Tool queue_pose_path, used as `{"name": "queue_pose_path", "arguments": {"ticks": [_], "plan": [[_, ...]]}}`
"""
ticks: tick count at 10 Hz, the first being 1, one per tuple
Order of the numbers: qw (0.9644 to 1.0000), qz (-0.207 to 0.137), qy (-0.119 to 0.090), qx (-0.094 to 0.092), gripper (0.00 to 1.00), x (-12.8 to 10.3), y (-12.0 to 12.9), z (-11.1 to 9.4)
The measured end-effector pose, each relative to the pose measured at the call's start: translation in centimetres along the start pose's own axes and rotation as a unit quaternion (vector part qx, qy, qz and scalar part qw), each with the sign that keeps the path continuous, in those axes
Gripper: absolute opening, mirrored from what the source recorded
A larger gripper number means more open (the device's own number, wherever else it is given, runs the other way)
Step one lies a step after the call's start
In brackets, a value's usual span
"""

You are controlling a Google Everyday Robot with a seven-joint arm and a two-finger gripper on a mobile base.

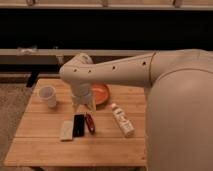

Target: Place the bottle in the ceramic bowl

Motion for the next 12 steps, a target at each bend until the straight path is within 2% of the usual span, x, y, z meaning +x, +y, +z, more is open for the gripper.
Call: {"name": "queue_pose_path", "arguments": {"ticks": [2,4,7,8,11,12], "plan": [[0.9998,-0.005,0.015,-0.008,0.65,-0.1,-0.7,0.4],[0.9994,-0.004,0.031,-0.014,0.65,-0.1,-3.8,1.6],[0.999,-0.002,0.036,-0.026,0.65,0.2,-10.6,3.6],[0.9992,0.001,0.034,-0.022,0.65,0.3,-12.4,4.5],[0.9993,0.001,0.034,-0.015,0.65,0.5,-14.4,8.0],[0.9993,0.003,0.036,-0.014,0.65,0.6,-14.7,8.5]]}}
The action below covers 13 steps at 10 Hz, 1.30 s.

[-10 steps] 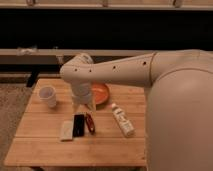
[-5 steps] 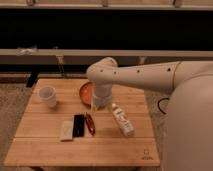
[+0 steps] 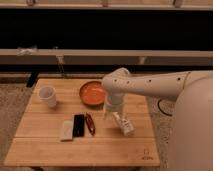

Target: Place the bottle in the ceramic bowl

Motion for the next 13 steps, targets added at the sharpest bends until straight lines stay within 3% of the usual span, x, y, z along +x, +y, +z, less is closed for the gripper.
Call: {"name": "queue_pose_path", "arguments": {"ticks": [7,13], "plan": [[0.9996,0.019,0.01,0.018,0.65,-1.4,-4.0,3.0],[0.9995,0.027,0.017,0.005,0.65,-1.7,-5.0,5.3]]}}
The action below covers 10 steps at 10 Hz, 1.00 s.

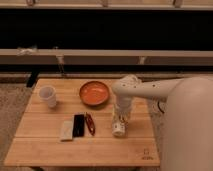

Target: Place the bottle in the ceramic bowl

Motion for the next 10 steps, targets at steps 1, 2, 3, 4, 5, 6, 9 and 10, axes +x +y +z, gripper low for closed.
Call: {"name": "queue_pose_path", "arguments": {"ticks": [1,2,3,4,5,6,9,10], "plan": [[1.0,0.0,0.002,0.0,0.65,0.1,0.0,0.2],[1.0,0.0,0.005,-0.001,0.65,0.2,0.0,0.5],[1.0,-0.001,0.007,-0.001,0.65,0.3,0.1,0.7],[1.0,-0.003,0.009,-0.001,0.65,0.3,0.3,0.8],[0.9999,-0.006,0.012,0.0,0.6,0.4,0.7,1.0],[0.9999,-0.01,0.013,0.001,0.51,0.3,1.1,1.0],[0.9998,-0.014,0.016,0.006,0.21,-0.2,2.1,0.5],[0.9997,-0.014,0.018,0.008,0.11,-0.5,2.1,0.4]]}}
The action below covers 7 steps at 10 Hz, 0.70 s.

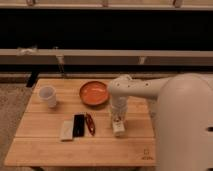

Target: Place the bottle in the ceramic bowl

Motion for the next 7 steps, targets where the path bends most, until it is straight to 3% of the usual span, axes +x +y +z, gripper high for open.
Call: {"name": "queue_pose_path", "arguments": {"ticks": [2,4,7], "plan": [[1.0,-0.001,-0.002,0.007,0.0,-0.9,-0.2,-0.9],[0.9997,-0.005,-0.013,0.018,0.0,-2.0,-0.4,-2.2],[0.9975,-0.026,-0.049,0.044,0.0,-5.3,0.7,-5.9]]}}
